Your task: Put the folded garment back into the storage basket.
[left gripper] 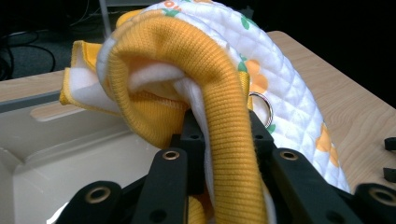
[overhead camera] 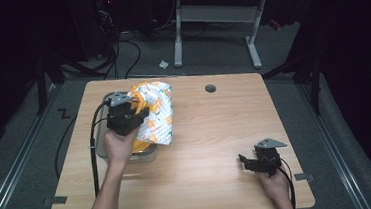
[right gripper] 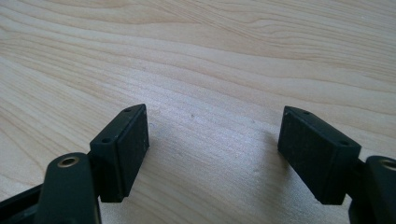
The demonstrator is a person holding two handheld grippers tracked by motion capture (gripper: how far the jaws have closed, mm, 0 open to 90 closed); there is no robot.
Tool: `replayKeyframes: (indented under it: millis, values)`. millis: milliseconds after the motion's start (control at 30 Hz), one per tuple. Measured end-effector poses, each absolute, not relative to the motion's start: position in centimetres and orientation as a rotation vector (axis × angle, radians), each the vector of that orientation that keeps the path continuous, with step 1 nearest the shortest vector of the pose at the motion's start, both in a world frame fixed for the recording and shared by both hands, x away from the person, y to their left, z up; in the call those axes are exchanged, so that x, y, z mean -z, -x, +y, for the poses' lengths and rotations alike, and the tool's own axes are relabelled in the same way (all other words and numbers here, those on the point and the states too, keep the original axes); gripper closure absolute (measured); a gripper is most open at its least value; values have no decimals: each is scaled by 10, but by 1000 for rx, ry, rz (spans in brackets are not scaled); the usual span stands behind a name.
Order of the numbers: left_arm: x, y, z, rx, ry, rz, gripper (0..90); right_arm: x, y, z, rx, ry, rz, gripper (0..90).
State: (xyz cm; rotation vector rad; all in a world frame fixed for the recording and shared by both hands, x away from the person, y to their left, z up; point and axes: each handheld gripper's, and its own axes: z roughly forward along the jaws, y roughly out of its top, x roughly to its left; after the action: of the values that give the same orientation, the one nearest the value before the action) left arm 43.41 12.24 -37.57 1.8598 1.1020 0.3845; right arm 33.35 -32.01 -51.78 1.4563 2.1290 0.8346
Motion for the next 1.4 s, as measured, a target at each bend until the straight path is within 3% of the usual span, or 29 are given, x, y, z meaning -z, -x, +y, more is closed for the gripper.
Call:
replayKeyframes:
  millis: [1400]
  values:
    - [407, -458, 164, -378, -1880, 1249, 744, 518, -334, -320, -834, -1456, 2129, 247]
